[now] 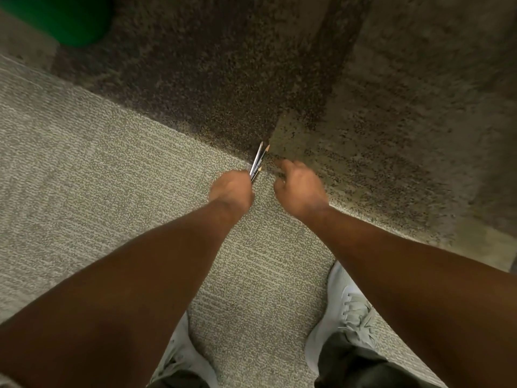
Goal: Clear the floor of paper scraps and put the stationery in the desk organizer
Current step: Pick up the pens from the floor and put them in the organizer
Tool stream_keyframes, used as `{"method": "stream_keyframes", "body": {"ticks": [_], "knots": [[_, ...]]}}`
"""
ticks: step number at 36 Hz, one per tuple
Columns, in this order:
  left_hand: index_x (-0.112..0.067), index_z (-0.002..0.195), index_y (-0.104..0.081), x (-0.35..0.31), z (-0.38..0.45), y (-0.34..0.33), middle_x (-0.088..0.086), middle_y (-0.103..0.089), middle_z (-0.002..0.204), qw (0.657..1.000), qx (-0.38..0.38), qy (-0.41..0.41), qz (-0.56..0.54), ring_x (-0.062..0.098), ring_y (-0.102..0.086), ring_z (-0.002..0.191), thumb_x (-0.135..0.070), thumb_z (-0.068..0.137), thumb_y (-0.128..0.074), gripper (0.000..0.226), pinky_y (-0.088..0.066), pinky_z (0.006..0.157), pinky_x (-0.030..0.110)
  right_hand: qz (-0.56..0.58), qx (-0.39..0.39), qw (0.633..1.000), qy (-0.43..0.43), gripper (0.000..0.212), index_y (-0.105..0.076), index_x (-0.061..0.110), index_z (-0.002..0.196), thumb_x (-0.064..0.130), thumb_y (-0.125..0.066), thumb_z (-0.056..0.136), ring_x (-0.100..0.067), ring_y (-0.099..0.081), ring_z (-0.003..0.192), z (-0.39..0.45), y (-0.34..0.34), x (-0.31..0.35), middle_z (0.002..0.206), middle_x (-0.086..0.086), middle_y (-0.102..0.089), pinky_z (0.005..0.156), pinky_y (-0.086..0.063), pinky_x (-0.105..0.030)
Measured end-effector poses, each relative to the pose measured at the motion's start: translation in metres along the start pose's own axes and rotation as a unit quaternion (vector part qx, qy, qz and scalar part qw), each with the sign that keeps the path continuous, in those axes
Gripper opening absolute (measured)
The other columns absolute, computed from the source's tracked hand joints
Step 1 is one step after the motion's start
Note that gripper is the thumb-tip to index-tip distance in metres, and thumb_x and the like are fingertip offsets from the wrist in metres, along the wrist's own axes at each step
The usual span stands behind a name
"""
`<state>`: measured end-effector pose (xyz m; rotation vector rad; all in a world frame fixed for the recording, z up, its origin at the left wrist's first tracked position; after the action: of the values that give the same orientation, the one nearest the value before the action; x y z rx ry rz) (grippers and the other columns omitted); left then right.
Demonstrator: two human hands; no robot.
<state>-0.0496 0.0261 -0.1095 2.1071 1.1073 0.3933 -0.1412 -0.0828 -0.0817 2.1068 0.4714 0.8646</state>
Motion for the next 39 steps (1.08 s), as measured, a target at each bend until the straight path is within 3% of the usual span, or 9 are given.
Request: {"method": "stream_keyframes", "body": {"ticks": [8, 17, 20, 24, 26, 30, 32, 35, 39], "knots": [[-0.006, 0.127, -0.042, -0.007, -0.003, -0.01, 0.016, -0.055, 0.112, 0.998, 0.007, -0.02, 0.067, 0.028, -0.062, 0.097, -0.001, 0.086, -0.064, 0.046, -0.053, 0.075, 0.034, 0.04, 0.038, 0.998, -0.002, 0.037, -0.055, 0.018, 0.132, 0.024, -0.052, 0.096, -0.02, -0.064, 0.099, -0.009, -0.011, -0.002, 0.121, -0.007, -0.063, 0.086, -0.056, -0.034], [-0.01, 0.118, -0.04, -0.002, -0.006, -0.016, 0.013, -0.048, 0.113, 0.996, -0.023, -0.057, 0.069, 0.026, -0.062, 0.089, -0.002, 0.093, -0.055, 0.031, -0.044, 0.066, 0.031, 0.072, 0.053, 0.996, -0.001, 0.033, -0.062, 0.017, 0.123, 0.023, -0.049, 0.093, -0.022, -0.067, 0.093, -0.024, -0.024, 0.007, 0.118, -0.008, -0.066, 0.083, -0.058, -0.036], [-0.01, 0.119, -0.04, -0.001, -0.011, -0.013, 0.013, -0.047, 0.11, 0.995, -0.024, -0.073, 0.057, 0.022, -0.054, 0.079, 0.001, 0.092, -0.054, 0.031, -0.044, 0.065, 0.03, 0.098, 0.048, 0.993, -0.035, 0.032, -0.063, 0.015, 0.122, 0.022, -0.051, 0.093, -0.02, -0.067, 0.089, -0.024, -0.022, 0.003, 0.113, -0.008, -0.069, 0.078, -0.056, -0.029], [-0.01, 0.119, -0.041, -0.003, -0.019, -0.006, 0.011, -0.052, 0.107, 0.996, -0.004, -0.087, 0.029, 0.024, -0.059, 0.087, 0.003, 0.09, -0.055, 0.035, -0.052, 0.074, 0.033, 0.13, 0.026, 0.988, -0.076, 0.033, -0.06, 0.012, 0.126, 0.024, -0.052, 0.097, -0.013, -0.06, 0.07, -0.025, -0.004, -0.003, 0.108, -0.007, -0.072, 0.054, -0.039, -0.015], [-0.013, 0.117, -0.042, -0.008, -0.025, 0.001, 0.005, -0.052, 0.095, 0.995, 0.013, -0.094, -0.007, 0.019, -0.056, 0.083, -0.005, 0.095, -0.053, 0.026, -0.047, 0.071, 0.032, 0.158, 0.014, 0.982, -0.103, 0.039, -0.056, 0.01, 0.131, 0.031, -0.051, 0.098, -0.015, -0.062, 0.074, -0.027, 0.007, -0.004, 0.109, -0.006, -0.071, 0.056, -0.04, -0.017], [-0.018, 0.112, -0.04, -0.021, -0.05, 0.023, 0.0, -0.053, 0.083, 0.988, 0.034, -0.146, -0.049, 0.013, -0.054, 0.072, -0.017, 0.099, -0.052, 0.017, -0.038, 0.06, 0.028, 0.262, -0.034, 0.948, -0.178, 0.056, -0.048, 0.009, 0.134, 0.05, -0.05, 0.096, -0.026, -0.065, 0.101, -0.036, 0.042, -0.002, 0.107, -0.003, -0.067, 0.085, -0.052, -0.037], [-0.018, 0.111, -0.04, -0.024, -0.069, 0.038, 0.0, -0.055, 0.084, 0.983, 0.034, -0.173, -0.046, 0.012, -0.055, 0.071, -0.018, 0.099, -0.052, 0.017, -0.036, 0.057, 0.026, 0.312, -0.053, 0.928, -0.198, 0.056, -0.048, 0.017, 0.136, 0.055, -0.049, 0.094, -0.024, -0.067, 0.096, -0.044, 0.065, 0.004, 0.102, 0.002, -0.066, 0.085, -0.055, -0.043], [-0.016, 0.108, -0.041, -0.029, -0.098, 0.062, 0.001, -0.056, 0.081, 0.979, 0.032, -0.197, -0.052, 0.014, -0.056, 0.07, -0.021, 0.102, -0.047, 0.011, -0.041, 0.058, 0.03, 0.331, -0.052, 0.928, -0.165, 0.033, -0.06, 0.023, 0.113, 0.049, -0.047, 0.097, -0.022, -0.071, 0.079, -0.053, 0.097, 0.019, 0.09, 0.003, -0.071, 0.073, -0.059, -0.049], [-0.017, 0.108, -0.04, -0.03, -0.145, 0.103, -0.001, -0.054, 0.078, 0.976, 0.016, -0.204, -0.073, 0.012, -0.053, 0.065, -0.02, 0.102, -0.044, 0.008, -0.035, 0.055, 0.027, 0.377, -0.028, 0.915, -0.143, 0.018, -0.062, 0.023, 0.099, 0.033, -0.047, 0.102, -0.021, -0.073, 0.077, -0.078, 0.146, 0.056, 0.092, 0.003, -0.075, 0.071, -0.062, -0.044]]}}
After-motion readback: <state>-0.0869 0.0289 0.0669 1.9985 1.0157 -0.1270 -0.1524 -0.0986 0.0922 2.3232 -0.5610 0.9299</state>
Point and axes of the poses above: each hand's wrist, its own z-axis towards the middle knuckle, its own y-axis out of the back of the hand, x = y × z, the point moved 6 cm from there along z, towards the middle knuckle
